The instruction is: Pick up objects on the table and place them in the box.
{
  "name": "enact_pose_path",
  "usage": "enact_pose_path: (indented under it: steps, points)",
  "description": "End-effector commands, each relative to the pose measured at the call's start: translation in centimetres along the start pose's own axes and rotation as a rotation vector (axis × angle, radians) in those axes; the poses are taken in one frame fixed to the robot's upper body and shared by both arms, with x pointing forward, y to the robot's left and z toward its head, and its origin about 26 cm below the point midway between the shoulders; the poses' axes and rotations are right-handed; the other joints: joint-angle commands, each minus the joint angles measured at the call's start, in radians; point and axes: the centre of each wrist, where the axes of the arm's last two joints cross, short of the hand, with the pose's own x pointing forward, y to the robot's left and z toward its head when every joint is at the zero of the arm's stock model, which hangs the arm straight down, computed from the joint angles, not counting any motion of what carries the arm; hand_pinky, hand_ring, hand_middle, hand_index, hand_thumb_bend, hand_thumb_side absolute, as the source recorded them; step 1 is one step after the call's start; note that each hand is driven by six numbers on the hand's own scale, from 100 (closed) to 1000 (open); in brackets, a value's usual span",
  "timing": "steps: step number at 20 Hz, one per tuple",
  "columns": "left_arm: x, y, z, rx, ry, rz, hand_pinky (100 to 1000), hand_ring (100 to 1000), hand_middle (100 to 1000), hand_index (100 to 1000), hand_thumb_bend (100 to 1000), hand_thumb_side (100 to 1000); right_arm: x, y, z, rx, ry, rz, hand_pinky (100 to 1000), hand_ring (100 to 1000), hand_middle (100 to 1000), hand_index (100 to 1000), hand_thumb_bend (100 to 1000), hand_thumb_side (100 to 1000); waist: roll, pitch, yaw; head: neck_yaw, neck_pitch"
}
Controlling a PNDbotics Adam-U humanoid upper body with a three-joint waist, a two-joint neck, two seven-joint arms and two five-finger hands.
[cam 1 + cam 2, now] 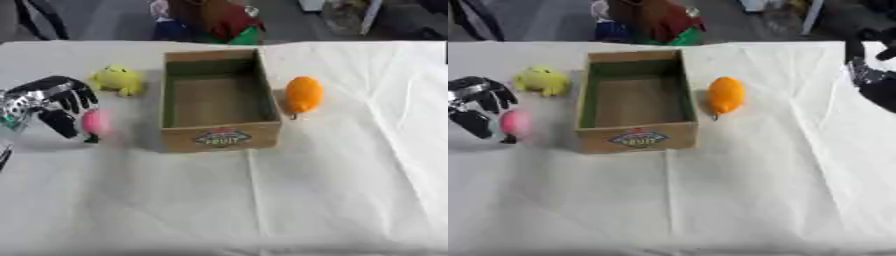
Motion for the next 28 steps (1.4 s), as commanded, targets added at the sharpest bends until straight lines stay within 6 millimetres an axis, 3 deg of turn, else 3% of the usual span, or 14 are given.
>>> enact_pose_path:
  steps: [1, 5, 6, 10, 15, 20, 26, 28]
  points:
    - [0.2, 1.3, 0.1, 0.045, 0.008, -0.027, 672, 544, 531, 689, 680, 100, 0.4, -0.5, -0.4, -0.007, -0.021, 0.007, 489, 633, 673, 814, 326, 100, 0.002, -0.012, -0.002, 0.001, 0.005]
    - [0.1, 1.2, -0.1, 0.060, 0.022, -0.030, 655, 504, 488, 648, 623, 100, 0.4, -0.5, -0.4, -0.008, -0.020, 0.006, 489, 633, 673, 814, 326, 100, 0.002, -0.012, -0.003, 0.000, 0.005]
    - [0.1, 1.3, -0.1, 0.070, 0.028, -0.033, 641, 471, 452, 607, 554, 100, 0.4, -0.5, -0.4, -0.008, -0.019, 0.006, 489, 633, 673, 814, 326, 100, 0.003, -0.013, -0.002, 0.000, 0.005]
    - [0.1, 1.6, 0.0, 0.134, 0.053, -0.063, 593, 378, 341, 491, 424, 100, 0.3, -0.5, -0.4, -0.010, -0.017, 0.007, 489, 632, 671, 813, 325, 100, 0.004, -0.014, -0.002, -0.001, 0.005]
    - [0.1, 2.2, 0.5, 0.192, 0.056, -0.080, 560, 341, 296, 447, 442, 100, 0.2, -0.5, -0.4, -0.011, -0.014, 0.009, 488, 632, 665, 813, 324, 100, 0.008, -0.015, -0.004, -0.002, 0.005]
    - [1.0, 4.2, 1.9, 0.237, 0.004, -0.088, 549, 337, 295, 446, 482, 100, 0.1, -0.5, -0.3, -0.013, -0.013, 0.011, 488, 632, 664, 813, 323, 100, 0.012, -0.017, -0.007, -0.004, 0.005]
    - [4.0, 7.7, 3.8, 0.331, -0.115, -0.083, 543, 329, 290, 445, 536, 100, 0.1, -0.5, -0.4, -0.010, -0.013, 0.012, 488, 631, 662, 812, 338, 100, 0.017, -0.019, -0.015, 0.001, 0.005]
    - [6.2, 8.9, 4.2, 0.391, -0.192, -0.101, 543, 328, 289, 445, 539, 100, 0.1, -0.4, -0.4, -0.003, -0.014, 0.009, 487, 631, 662, 812, 338, 100, 0.019, -0.021, -0.022, 0.008, 0.005]
